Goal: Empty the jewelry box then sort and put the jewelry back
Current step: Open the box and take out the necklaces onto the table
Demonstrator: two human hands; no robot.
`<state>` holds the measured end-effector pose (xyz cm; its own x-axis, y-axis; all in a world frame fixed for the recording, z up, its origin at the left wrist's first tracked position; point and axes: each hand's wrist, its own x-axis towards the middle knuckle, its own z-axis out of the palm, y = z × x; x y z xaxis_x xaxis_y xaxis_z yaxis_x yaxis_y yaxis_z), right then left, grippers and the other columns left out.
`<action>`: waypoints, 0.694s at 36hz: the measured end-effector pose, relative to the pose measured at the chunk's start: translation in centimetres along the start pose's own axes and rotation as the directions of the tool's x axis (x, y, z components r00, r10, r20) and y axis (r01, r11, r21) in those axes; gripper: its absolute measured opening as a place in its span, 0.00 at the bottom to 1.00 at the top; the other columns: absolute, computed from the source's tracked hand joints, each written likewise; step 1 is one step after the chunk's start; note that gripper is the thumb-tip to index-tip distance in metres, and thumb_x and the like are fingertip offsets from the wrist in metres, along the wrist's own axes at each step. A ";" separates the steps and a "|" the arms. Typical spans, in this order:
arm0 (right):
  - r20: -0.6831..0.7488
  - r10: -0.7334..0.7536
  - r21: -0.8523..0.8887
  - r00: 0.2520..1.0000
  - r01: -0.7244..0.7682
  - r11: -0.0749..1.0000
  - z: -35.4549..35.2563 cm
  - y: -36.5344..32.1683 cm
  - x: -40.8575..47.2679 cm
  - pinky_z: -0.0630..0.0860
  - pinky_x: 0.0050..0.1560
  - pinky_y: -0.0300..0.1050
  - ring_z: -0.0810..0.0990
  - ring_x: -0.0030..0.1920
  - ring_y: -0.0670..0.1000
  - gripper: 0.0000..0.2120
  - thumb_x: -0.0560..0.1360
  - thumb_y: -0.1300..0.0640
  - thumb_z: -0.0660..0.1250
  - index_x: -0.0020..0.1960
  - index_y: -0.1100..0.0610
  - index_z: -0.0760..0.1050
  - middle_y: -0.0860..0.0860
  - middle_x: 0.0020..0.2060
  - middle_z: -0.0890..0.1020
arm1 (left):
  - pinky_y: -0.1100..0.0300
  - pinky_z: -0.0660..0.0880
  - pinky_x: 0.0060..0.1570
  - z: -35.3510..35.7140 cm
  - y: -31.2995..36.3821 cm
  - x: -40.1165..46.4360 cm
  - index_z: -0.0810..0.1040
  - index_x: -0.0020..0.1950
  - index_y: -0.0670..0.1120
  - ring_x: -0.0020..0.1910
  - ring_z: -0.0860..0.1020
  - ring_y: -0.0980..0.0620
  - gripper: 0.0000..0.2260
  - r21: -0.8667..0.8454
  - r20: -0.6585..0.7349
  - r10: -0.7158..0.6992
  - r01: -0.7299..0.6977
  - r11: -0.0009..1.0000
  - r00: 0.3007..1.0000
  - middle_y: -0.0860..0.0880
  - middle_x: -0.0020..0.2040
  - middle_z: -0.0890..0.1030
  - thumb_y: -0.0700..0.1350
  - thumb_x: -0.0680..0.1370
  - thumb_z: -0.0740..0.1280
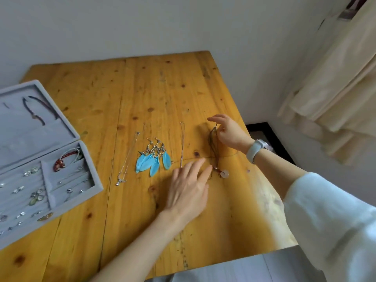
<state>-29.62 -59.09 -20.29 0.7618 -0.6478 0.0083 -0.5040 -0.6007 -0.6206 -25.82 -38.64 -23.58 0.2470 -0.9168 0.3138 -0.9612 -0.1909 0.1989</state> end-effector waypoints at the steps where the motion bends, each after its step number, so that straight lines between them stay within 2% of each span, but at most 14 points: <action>1: -0.043 -0.047 -0.051 0.998 0.045 0.998 0.2 0.5 -0.3 0.64 0.65 0.46 0.66 0.67 0.55 0.27 0.71 0.70 0.53 0.67 0.55 0.69 0.54 0.68 0.68 | 0.49 0.72 0.54 0.1 0.1 0.0 0.75 0.63 0.47 0.62 0.73 0.48 0.19 0.014 0.024 0.049 -0.049 0.999 0.998 0.47 0.64 0.74 0.46 0.72 0.65; 3: -0.110 -0.136 -0.170 0.985 0.116 0.979 0.5 1.5 -1.2 0.64 0.65 0.50 0.66 0.66 0.56 0.26 0.71 0.68 0.54 0.67 0.54 0.69 0.53 0.68 0.69 | 0.48 0.70 0.57 0.3 0.4 0.3 0.73 0.65 0.48 0.66 0.69 0.49 0.21 0.021 0.102 0.116 -0.119 0.993 0.988 0.47 0.68 0.72 0.51 0.74 0.58; 5: -0.095 -0.218 -0.241 0.971 0.190 0.952 0.6 2.6 -2.2 0.61 0.66 0.52 0.64 0.69 0.54 0.26 0.72 0.64 0.53 0.68 0.54 0.67 0.52 0.70 0.67 | 0.46 0.68 0.59 0.7 0.7 0.5 0.72 0.66 0.49 0.69 0.67 0.50 0.23 0.004 0.171 0.147 -0.149 0.989 0.974 0.48 0.69 0.70 0.53 0.74 0.54; 8: 0.072 -0.278 -0.300 0.958 0.287 0.910 0.9 3.8 -3.3 0.49 0.73 0.51 0.52 0.75 0.48 0.29 0.71 0.57 0.48 0.73 0.53 0.59 0.49 0.74 0.58 | 0.44 0.68 0.59 1.3 0.6 0.6 0.71 0.66 0.49 0.69 0.67 0.51 0.23 -0.015 0.209 0.168 -0.168 0.986 0.963 0.49 0.69 0.71 0.55 0.75 0.53; 12: 0.223 -0.252 -0.391 0.942 0.323 0.862 1.7 4.7 -3.4 0.38 0.73 0.50 0.44 0.74 0.43 0.29 0.74 0.52 0.43 0.75 0.52 0.49 0.46 0.75 0.50 | 0.43 0.68 0.59 1.0 -0.4 0.5 0.73 0.63 0.51 0.68 0.68 0.52 0.19 -0.049 0.183 0.168 -0.161 0.986 0.969 0.51 0.66 0.74 0.54 0.76 0.54; 15: 0.238 -0.230 -0.432 0.944 0.315 0.845 2.3 4.3 -2.6 0.36 0.73 0.51 0.43 0.74 0.44 0.27 0.77 0.49 0.41 0.75 0.52 0.46 0.47 0.75 0.48 | 0.43 0.65 0.61 0.5 -1.4 0.3 0.75 0.60 0.50 0.70 0.66 0.52 0.18 -0.056 0.178 0.143 -0.135 0.989 0.974 0.50 0.66 0.74 0.54 0.76 0.54; 18: 0.269 -0.211 -0.442 0.940 0.315 0.840 2.8 3.2 -1.2 0.35 0.73 0.51 0.42 0.74 0.44 0.24 0.81 0.51 0.44 0.75 0.51 0.44 0.46 0.75 0.46 | 0.44 0.61 0.64 0.1 -2.5 0.0 0.73 0.63 0.50 0.71 0.64 0.53 0.20 -0.059 0.188 0.101 -0.091 0.994 0.977 0.50 0.69 0.71 0.56 0.77 0.53; 25: 0.320 -0.195 -0.423 0.927 0.323 0.847 3.7 1.1 1.4 0.37 0.74 0.51 0.42 0.75 0.45 0.24 0.81 0.53 0.45 0.76 0.51 0.44 0.46 0.75 0.45 | 0.47 0.54 0.68 -0.4 -3.5 -0.3 0.69 0.68 0.49 0.73 0.59 0.56 0.25 -0.111 0.210 0.041 -0.018 0.994 0.977 0.51 0.72 0.65 0.58 0.76 0.49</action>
<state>-27.61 -58.93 -23.90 0.9346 -0.3340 -0.1221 -0.3524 -0.9161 -0.1911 -22.48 -37.56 -23.96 0.1764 -0.9770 0.1198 -0.9458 -0.1345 0.2955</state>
